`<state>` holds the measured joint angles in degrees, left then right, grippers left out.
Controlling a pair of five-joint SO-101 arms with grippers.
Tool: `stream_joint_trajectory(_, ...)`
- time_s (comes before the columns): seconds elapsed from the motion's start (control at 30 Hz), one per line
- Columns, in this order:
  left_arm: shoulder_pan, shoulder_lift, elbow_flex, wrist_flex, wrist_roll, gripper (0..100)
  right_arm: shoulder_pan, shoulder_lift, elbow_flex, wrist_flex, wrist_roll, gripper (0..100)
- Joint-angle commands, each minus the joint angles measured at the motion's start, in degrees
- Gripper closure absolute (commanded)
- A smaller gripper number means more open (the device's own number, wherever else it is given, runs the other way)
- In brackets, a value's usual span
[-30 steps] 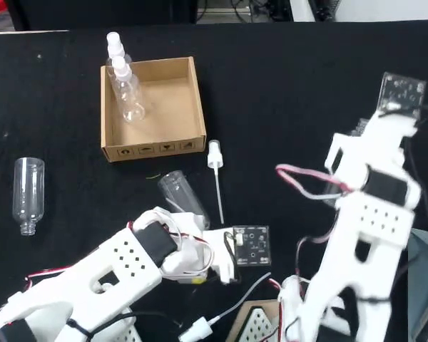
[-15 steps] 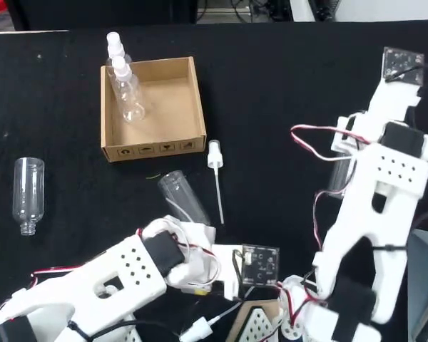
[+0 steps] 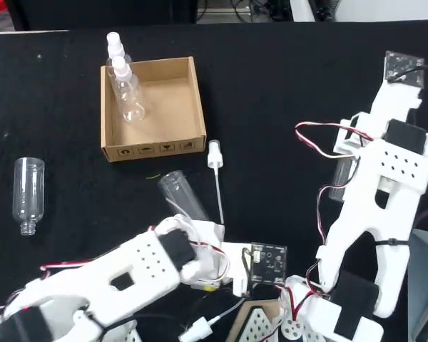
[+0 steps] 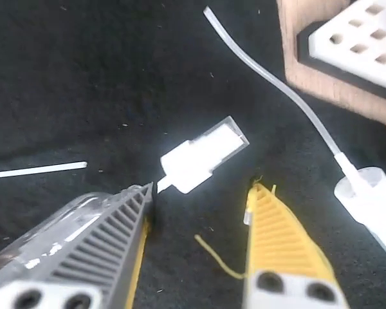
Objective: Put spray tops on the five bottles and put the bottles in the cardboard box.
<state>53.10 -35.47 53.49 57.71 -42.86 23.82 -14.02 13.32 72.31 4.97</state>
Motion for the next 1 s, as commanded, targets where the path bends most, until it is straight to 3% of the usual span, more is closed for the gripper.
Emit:
stream_joint_trajectory(0.0,0.8,5.9,-3.6,-3.7,-0.4,79,1.2,-0.5,0.9,-2.9,0.6,87.9)
stream_joint_trajectory(0.33,0.0,11.5,-3.6,-10.7,-0.4,79,1.2,-0.5,2.2,-3.6,0.6,87.9)
stream_joint_trajectory(0.53,-4.7,16.7,-3.6,-15.3,-0.4,79,1.1,-0.5,3.3,-3.9,0.6,87.9)
stream_joint_trajectory(0.97,-8.7,17.8,-3.6,-15.6,0.0,79,1.2,-0.5,4.0,-5.1,0.6,87.9)
